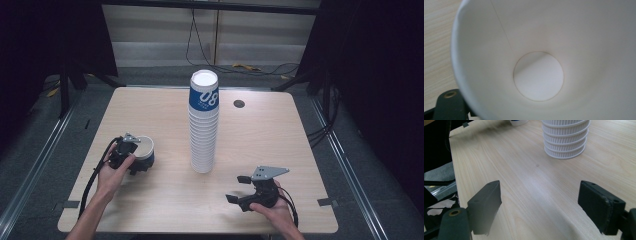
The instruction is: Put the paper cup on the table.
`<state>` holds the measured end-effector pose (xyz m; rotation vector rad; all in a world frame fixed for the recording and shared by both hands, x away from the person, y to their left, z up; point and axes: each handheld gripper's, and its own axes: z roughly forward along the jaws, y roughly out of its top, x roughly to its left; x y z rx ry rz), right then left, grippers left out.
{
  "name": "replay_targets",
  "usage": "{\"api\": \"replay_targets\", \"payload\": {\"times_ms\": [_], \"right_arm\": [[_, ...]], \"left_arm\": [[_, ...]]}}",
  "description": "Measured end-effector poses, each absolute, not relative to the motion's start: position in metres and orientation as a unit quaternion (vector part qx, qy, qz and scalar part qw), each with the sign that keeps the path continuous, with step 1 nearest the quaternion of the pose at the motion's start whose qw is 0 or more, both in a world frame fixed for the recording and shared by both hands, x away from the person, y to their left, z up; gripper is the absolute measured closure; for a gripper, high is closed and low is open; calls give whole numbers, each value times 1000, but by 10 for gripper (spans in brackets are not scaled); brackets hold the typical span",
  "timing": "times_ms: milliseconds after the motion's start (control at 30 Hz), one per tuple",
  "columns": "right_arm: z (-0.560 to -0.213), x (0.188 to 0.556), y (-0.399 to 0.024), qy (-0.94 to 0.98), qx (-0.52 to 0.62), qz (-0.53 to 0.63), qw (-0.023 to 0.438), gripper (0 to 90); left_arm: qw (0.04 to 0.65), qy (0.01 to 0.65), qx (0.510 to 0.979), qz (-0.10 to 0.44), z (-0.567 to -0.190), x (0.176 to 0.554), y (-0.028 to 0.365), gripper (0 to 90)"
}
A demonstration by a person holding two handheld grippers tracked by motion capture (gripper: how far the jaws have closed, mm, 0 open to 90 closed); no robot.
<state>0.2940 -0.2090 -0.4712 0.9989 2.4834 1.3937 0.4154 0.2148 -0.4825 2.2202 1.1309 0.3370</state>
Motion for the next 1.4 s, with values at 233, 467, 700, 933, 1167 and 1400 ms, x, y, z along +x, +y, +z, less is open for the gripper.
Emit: {"api": "replay_targets", "payload": {"times_ms": [233, 467, 700, 933, 1167, 1400], "right_arm": [[-471, 293, -209, 821, 331, 462, 63, 191], [-469, 292, -211, 819, 332, 464, 66, 189], [-469, 292, -212, 817, 335, 464, 68, 187], [-469, 292, -215, 813, 339, 467, 71, 185], [-469, 292, -215, 812, 343, 467, 73, 183], [-470, 292, -218, 802, 355, 475, 73, 184]], "left_arm": [[341, 419, 831, 135, -477, 405, 221, 162], [348, 417, 828, 139, -475, 395, 232, 164], [370, 416, 819, 139, -475, 382, 243, 161], [399, 412, 810, 124, -475, 360, 245, 162], [426, 397, 800, 142, -468, 342, 248, 159], [425, 426, 788, 133, -472, 323, 237, 160]]}}
